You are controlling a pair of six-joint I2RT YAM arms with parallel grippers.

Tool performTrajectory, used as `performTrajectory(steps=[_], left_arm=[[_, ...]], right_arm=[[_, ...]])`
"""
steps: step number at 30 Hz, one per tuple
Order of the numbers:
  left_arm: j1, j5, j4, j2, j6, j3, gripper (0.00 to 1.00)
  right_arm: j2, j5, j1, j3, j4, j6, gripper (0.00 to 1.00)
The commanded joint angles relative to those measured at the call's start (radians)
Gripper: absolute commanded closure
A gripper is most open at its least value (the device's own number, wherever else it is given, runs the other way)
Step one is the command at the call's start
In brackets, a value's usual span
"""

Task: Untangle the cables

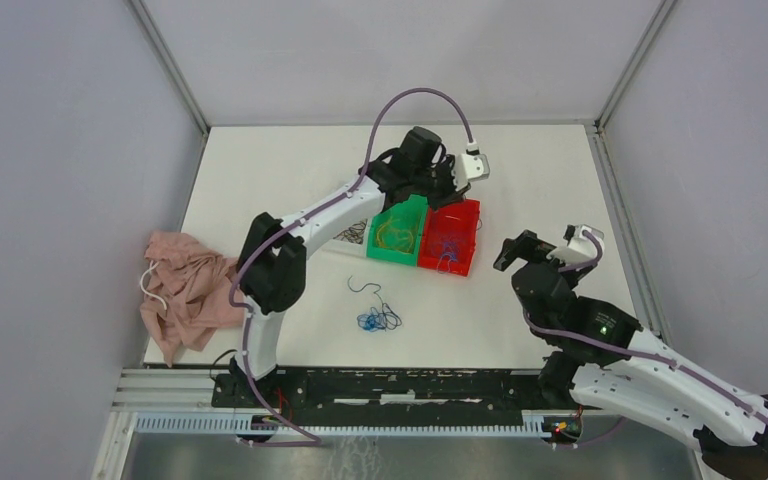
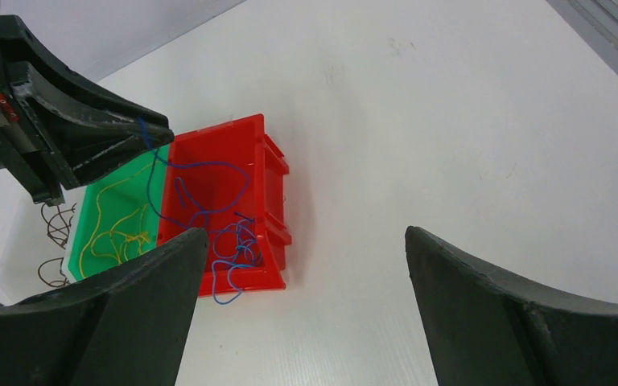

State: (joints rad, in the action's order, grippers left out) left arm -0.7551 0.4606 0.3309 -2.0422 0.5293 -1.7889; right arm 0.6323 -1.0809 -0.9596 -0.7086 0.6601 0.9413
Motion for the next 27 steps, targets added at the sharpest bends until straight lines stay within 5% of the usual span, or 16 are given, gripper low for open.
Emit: performTrajectory(steps=[1,3,13,16,21,27], left_arm=[[-0.015,-0.044,0.067,-0.026,0.096,-0.072,0.66],[-0.019,-0.085,0.112,-0.042,0.111,-0.095,0.53],[-0.016,-0.147,0.156,0.009,0.109,-0.092,0.43],[-0.014,-0.137,0.214,0.039,0.092,-0.118,0.3],[0.04,-0.07,0.405,0.124,0.086,-0.173,0.1],[0.161,0.027,0.563,0.341,0.18,0.061,0.09]], right_arm=[[-0.012,-0.019,0.005,-0.015,-0.004,-0.005,0.01],[-0.011,-0.016,0.005,-0.02,0.003,-0.005,0.01],[0.01,0.038,0.021,-0.026,0.009,0.002,0.01],[0.041,0.092,0.029,-0.026,-0.033,-0.033,0.01],[0.121,0.301,0.064,-0.012,-0.178,-0.158,0.01],[0.237,0.718,0.088,0.01,-0.413,-0.291,0.07]])
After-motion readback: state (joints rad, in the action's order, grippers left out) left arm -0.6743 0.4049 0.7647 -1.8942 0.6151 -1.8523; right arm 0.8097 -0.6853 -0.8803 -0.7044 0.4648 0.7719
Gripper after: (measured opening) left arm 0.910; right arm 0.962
